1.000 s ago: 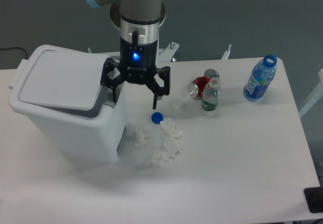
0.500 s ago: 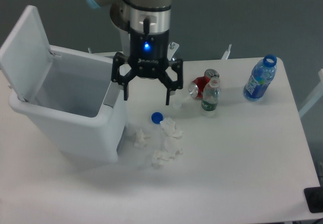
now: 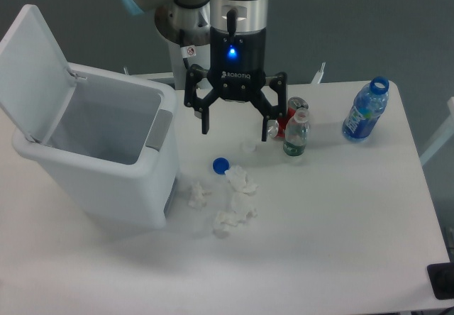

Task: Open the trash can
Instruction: 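Lift the gripper away from the opened trash can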

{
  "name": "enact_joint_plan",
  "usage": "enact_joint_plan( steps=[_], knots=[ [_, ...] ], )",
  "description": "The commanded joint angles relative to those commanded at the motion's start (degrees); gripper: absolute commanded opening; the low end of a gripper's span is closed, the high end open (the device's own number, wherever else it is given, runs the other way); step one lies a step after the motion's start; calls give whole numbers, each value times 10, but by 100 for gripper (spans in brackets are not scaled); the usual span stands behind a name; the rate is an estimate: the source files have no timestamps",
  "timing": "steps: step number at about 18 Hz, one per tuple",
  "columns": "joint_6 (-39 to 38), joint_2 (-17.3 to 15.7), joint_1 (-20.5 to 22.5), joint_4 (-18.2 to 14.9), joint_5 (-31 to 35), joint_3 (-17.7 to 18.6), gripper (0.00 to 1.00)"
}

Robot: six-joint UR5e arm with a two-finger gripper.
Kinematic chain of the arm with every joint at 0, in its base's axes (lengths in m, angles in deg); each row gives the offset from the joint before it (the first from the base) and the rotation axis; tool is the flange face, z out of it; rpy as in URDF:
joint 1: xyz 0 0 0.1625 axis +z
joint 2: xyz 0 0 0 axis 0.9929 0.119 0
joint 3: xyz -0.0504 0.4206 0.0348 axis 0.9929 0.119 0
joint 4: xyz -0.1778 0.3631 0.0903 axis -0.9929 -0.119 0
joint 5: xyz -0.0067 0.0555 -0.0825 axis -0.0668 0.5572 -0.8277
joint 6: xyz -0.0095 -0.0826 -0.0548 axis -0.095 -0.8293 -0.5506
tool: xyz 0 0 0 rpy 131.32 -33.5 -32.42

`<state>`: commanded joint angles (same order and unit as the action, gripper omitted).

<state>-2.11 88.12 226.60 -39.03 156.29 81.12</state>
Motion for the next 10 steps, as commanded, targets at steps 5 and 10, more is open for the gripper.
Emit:
enact_joint_plan(
  steps=[5,10],
  knots=[
    [82,15,0,0,65,2,100],
    [130,19,-3,1,121,11,100]
  ],
)
